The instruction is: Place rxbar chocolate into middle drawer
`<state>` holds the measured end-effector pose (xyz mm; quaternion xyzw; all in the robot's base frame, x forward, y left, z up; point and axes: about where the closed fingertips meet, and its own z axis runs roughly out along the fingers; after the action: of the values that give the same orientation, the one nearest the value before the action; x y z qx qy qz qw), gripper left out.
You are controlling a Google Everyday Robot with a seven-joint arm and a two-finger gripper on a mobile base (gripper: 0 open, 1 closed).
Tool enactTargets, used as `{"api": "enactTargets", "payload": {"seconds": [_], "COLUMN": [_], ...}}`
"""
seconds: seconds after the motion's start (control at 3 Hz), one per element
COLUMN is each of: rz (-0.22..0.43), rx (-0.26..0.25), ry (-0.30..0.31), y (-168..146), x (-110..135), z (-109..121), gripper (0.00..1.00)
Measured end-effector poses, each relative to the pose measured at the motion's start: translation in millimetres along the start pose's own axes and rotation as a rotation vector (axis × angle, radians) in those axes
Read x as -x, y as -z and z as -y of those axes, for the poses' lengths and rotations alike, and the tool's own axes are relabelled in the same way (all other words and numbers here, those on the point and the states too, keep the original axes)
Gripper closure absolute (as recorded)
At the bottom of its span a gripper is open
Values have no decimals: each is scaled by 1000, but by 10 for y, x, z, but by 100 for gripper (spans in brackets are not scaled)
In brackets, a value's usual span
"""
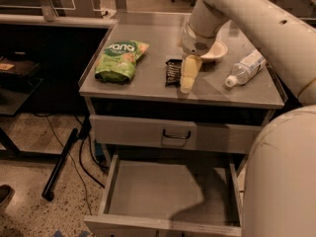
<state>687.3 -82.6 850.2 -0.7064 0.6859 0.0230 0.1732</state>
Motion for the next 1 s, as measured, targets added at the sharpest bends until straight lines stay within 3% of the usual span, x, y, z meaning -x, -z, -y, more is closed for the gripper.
{"api": "enactTargets", "payload": {"seconds": [0.33,0.67,1.0], "rz": [13,14,31], "rx": [7,6,37], "ry": [10,10,-21], "y": [-18,-20,-260], "x": [132,131,24], "z": [265,267,253], "gripper": [0,0,0]}}
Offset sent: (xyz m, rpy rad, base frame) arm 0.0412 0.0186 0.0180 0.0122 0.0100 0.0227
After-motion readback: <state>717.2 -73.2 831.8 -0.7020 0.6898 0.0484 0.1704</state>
